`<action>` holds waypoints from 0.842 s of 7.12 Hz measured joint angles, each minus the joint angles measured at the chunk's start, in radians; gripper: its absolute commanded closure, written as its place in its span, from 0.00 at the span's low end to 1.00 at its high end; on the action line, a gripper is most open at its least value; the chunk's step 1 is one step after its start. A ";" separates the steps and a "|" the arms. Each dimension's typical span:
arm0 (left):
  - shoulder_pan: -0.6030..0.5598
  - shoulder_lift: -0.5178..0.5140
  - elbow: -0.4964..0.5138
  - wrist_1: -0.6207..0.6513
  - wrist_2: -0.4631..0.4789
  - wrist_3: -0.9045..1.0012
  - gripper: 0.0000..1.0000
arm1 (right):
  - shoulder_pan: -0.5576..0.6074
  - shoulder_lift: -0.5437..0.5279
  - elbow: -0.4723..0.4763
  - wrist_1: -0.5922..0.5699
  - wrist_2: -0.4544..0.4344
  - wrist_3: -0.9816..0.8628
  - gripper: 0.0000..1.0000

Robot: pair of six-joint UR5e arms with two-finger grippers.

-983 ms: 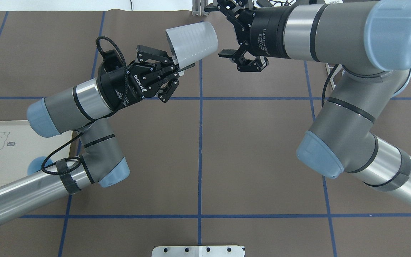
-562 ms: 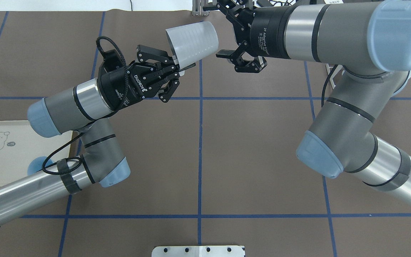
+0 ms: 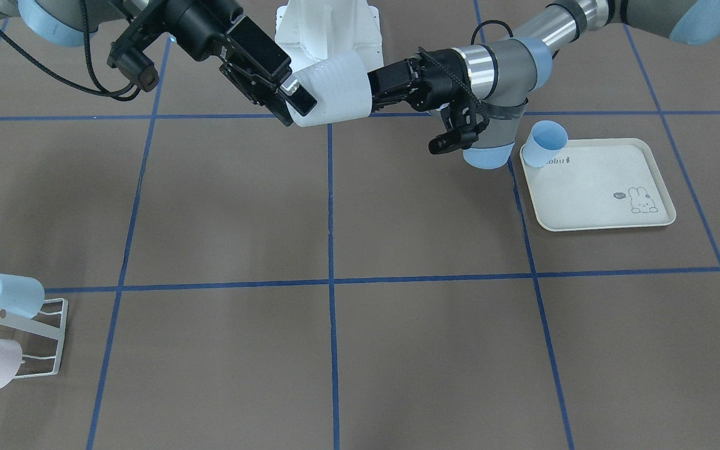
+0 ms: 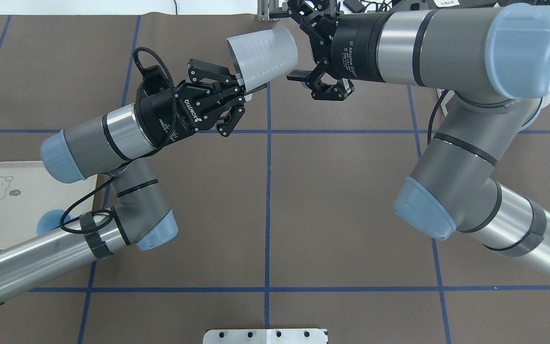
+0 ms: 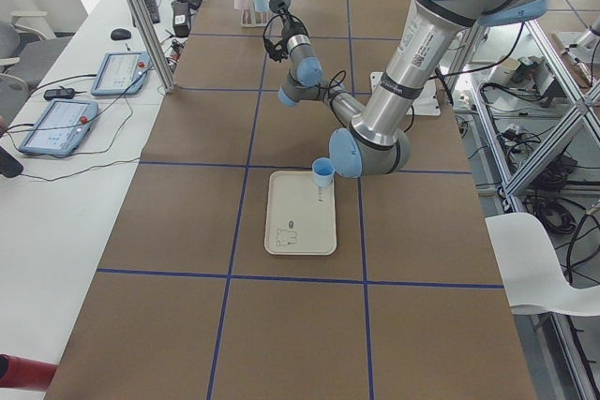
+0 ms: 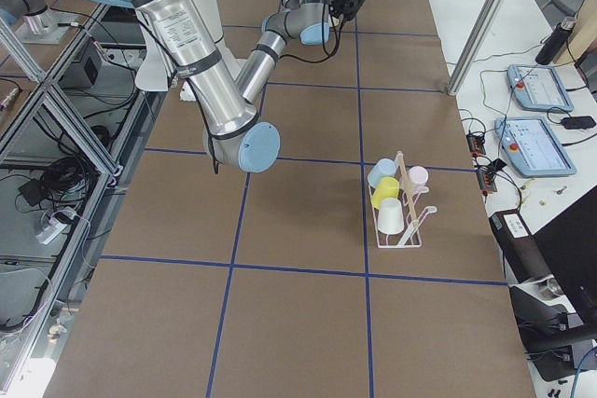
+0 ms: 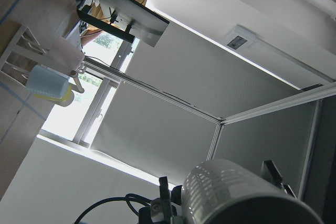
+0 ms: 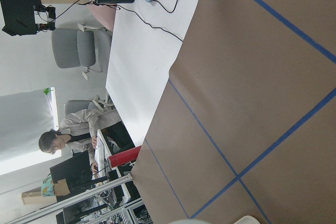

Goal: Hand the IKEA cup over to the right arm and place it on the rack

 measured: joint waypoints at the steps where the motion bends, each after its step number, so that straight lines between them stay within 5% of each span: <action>1: 0.000 -0.003 0.003 0.001 0.000 0.000 1.00 | 0.000 0.000 0.000 0.000 0.001 0.001 0.00; 4: 0.001 -0.010 0.013 0.001 0.000 0.000 1.00 | -0.001 0.000 0.000 0.002 0.001 0.001 0.07; 6: 0.001 -0.011 0.016 0.001 -0.001 0.001 1.00 | -0.002 0.000 0.000 0.002 0.000 0.003 0.53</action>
